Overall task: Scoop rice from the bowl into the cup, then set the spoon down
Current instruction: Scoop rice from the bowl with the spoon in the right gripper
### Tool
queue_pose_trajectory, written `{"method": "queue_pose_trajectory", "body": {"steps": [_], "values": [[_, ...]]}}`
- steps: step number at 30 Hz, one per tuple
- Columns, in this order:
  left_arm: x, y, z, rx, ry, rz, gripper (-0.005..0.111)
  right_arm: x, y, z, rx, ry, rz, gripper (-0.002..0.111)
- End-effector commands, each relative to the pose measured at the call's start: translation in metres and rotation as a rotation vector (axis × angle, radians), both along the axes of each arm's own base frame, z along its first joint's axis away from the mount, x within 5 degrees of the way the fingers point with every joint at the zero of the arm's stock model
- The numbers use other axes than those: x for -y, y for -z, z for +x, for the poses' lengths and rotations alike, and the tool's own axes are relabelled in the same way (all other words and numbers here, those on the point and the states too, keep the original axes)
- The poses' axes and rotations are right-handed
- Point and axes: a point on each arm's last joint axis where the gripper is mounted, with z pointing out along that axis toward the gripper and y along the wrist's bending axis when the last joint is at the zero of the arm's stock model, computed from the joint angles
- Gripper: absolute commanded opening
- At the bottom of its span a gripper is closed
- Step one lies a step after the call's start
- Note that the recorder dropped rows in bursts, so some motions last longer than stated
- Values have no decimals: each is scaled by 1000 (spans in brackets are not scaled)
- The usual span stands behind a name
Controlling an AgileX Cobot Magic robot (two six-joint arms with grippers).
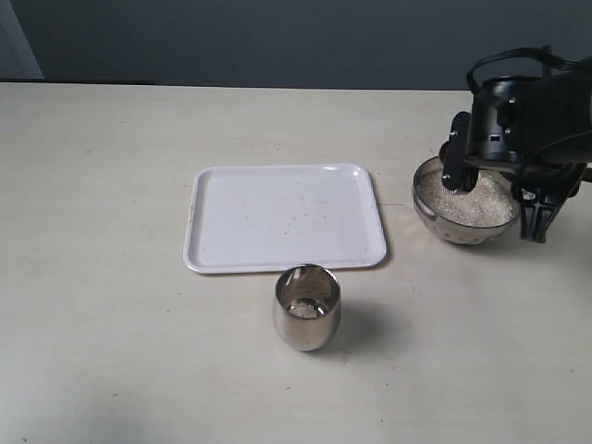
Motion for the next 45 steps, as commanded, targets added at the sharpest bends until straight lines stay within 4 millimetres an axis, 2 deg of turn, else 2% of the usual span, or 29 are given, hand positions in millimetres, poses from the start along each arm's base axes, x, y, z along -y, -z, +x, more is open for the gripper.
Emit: {"method": "queue_pose_trajectory", "body": {"steps": [1, 12, 15, 22, 31, 45], "values": [[0, -1, 0, 10, -4, -3, 0, 0, 7, -1, -54, 7, -53, -1], [0, -1, 0, 10, -4, -3, 0, -18, 28, 0, -63, -82, -216, -1], [0, -1, 0, 10, -4, -3, 0, -18, 30, 2, -8, -68, -245, -1], [0, -1, 0, 10, -4, -3, 0, -18, 32, 2, -13, -65, -246, -1], [0, -1, 0, 10, -4, -3, 0, -18, 51, 3, -61, -67, -284, -1], [0, -1, 0, 10, -4, -3, 0, -24, 64, -4, -138, -28, -114, -1]]}}
